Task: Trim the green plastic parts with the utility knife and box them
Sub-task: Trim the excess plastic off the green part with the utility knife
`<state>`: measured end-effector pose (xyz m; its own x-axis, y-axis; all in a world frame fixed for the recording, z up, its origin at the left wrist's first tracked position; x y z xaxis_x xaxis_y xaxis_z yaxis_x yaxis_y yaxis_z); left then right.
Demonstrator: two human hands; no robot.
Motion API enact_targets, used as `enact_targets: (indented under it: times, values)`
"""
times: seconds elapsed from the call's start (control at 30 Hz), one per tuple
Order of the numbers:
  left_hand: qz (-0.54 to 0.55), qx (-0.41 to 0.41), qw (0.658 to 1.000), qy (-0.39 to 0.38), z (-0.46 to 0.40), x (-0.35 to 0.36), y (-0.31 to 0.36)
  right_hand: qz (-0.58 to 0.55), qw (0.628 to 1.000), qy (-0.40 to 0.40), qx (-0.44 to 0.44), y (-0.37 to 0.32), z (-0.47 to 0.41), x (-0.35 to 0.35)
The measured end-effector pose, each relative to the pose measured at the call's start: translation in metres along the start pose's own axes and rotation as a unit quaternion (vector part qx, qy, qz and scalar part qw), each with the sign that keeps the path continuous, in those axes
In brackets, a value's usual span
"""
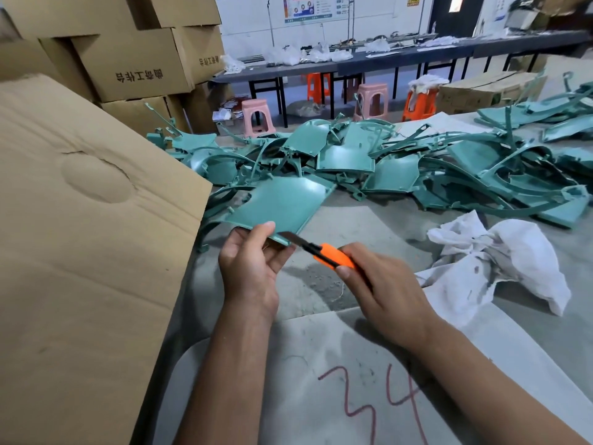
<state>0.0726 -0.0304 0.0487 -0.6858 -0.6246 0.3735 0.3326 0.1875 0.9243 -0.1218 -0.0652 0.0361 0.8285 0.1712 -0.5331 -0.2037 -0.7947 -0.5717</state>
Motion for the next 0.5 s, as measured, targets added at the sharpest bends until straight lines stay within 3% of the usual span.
enact_targets:
  times: [0.07,0.2,0.27,0.33,0.4,0.47,0.5]
  values:
    - [-0.018,-0.015,1.0,0.005,0.001,-0.002,0.0,0.031,0.999,0.011,0.012,0.002,-0.001,0.002]
    - [-0.046,-0.013,0.999,0.006,0.005,-0.002,0.003,0.085,0.981,0.121,0.124,0.025,-0.004,-0.018]
    - [-0.045,-0.01,0.999,0.017,0.006,-0.002,0.003,0.084,0.975,0.155,0.134,0.029,-0.003,-0.029]
    - [-0.044,-0.007,0.999,0.024,0.006,-0.001,0.003,0.063,0.986,0.136,0.071,0.016,-0.002,-0.028]
    - [-0.045,-0.007,0.999,0.026,0.007,0.0,0.001,0.05,0.997,0.059,0.028,0.003,0.001,-0.013]
    - [-0.049,-0.008,0.998,0.027,0.007,-0.001,0.0,0.082,0.996,0.013,0.024,0.003,0.001,-0.005]
    - [-0.051,-0.009,0.998,0.026,0.007,-0.001,-0.001,0.104,0.994,0.027,0.036,0.009,0.0,-0.007]
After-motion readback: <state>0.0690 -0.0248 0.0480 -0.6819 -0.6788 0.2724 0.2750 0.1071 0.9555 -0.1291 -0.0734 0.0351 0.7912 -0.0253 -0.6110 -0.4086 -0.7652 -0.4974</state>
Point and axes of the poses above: each hand's wrist, its own z-axis away from the middle knuckle, its own x-axis out of the palm, y = z × x, the point moved 5 cm from there along -z, towards the middle knuckle, and after that the axes turned 13 degrees about -z, right-handed, at the moved point
